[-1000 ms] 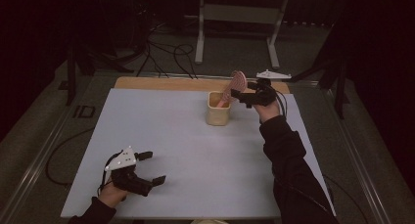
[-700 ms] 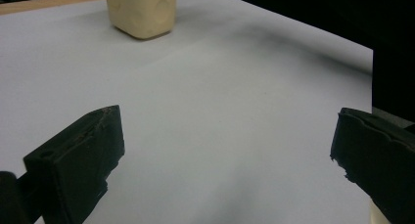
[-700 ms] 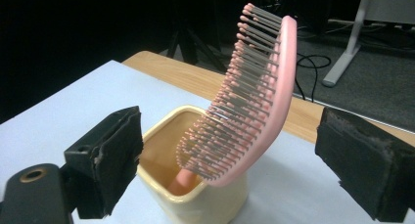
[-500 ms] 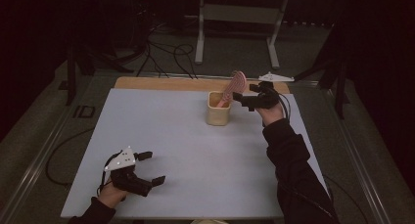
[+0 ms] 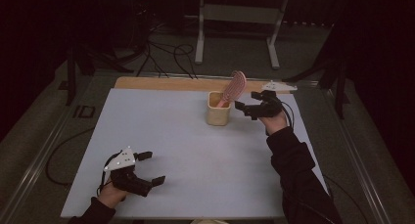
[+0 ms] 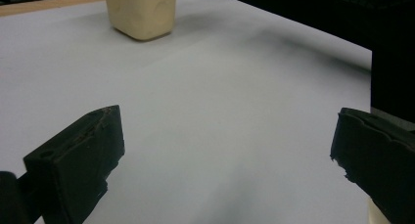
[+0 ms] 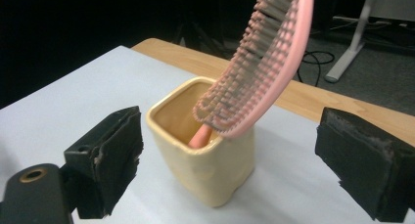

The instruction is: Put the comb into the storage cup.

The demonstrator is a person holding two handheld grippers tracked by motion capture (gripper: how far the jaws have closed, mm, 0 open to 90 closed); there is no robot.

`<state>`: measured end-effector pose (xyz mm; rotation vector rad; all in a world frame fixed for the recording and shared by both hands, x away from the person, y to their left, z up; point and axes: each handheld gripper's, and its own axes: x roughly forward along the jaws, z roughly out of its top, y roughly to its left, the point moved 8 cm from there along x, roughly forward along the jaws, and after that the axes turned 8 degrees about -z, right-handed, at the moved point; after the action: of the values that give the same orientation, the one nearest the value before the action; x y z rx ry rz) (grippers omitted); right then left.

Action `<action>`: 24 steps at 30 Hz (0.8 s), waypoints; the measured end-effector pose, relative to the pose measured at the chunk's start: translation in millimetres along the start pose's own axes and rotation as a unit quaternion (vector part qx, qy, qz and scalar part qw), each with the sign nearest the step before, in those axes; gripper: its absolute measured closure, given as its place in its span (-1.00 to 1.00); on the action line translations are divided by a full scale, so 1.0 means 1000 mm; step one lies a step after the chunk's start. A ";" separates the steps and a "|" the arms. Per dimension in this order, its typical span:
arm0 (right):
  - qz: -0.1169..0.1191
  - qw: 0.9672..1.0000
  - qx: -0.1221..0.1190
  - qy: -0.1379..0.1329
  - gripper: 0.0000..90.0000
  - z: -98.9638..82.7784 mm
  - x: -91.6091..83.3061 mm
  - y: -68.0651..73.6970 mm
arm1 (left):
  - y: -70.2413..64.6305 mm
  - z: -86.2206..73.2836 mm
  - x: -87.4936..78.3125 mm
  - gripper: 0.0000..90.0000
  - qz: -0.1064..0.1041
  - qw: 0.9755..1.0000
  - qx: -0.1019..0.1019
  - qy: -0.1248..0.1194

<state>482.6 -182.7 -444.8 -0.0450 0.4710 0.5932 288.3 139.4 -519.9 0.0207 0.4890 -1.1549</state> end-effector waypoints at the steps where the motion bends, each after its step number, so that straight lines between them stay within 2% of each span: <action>1: 0.000 1.000 -0.002 0.002 -0.77 -0.002 -0.002 0.001 | 0.000 0.000 0.000 -1.00 0.000 1.000 0.000 0.002; 10: 0.013 1.000 0.000 0.002 -0.77 -0.018 -0.014 0.007 | 0.000 0.000 0.000 -1.00 0.000 1.000 0.000 0.000; 17: 0.024 1.000 -0.005 0.012 -0.78 -0.041 -0.021 0.012 | 0.000 0.000 0.000 -1.00 0.000 1.000 0.000 -0.001; 24: 0.040 0.999 -0.010 0.009 -0.78 -0.057 -0.029 0.019 | 0.000 0.000 0.000 -1.00 0.000 1.000 0.000 0.001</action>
<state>427.3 -192.4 -481.4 -0.0502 0.4870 0.6757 287.8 139.2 -520.3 0.0227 0.4911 -1.1552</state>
